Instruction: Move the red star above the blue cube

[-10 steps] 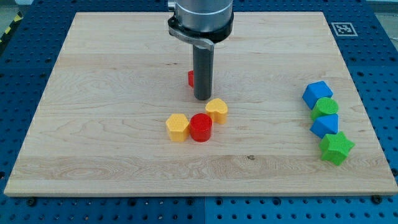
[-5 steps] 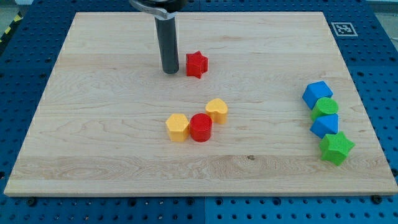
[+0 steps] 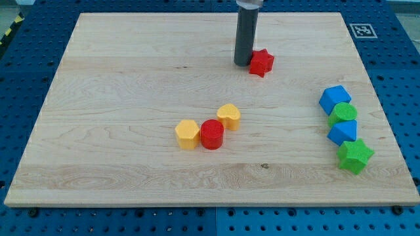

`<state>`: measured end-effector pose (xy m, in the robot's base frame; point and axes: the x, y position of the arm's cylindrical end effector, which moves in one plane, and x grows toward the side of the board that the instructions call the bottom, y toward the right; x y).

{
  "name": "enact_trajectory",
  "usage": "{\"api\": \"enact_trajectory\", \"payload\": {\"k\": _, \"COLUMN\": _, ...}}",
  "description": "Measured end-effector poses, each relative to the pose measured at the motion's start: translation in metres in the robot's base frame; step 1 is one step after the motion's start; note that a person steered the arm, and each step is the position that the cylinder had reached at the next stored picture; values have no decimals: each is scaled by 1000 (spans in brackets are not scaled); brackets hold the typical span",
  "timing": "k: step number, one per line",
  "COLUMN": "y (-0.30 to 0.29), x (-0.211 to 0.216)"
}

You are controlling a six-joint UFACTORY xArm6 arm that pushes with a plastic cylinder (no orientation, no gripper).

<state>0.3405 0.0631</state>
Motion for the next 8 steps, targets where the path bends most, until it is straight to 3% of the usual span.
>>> {"api": "enact_trajectory", "payload": {"k": 2, "y": 53, "x": 8}}
{"api": "enact_trajectory", "payload": {"k": 8, "y": 62, "x": 58}}
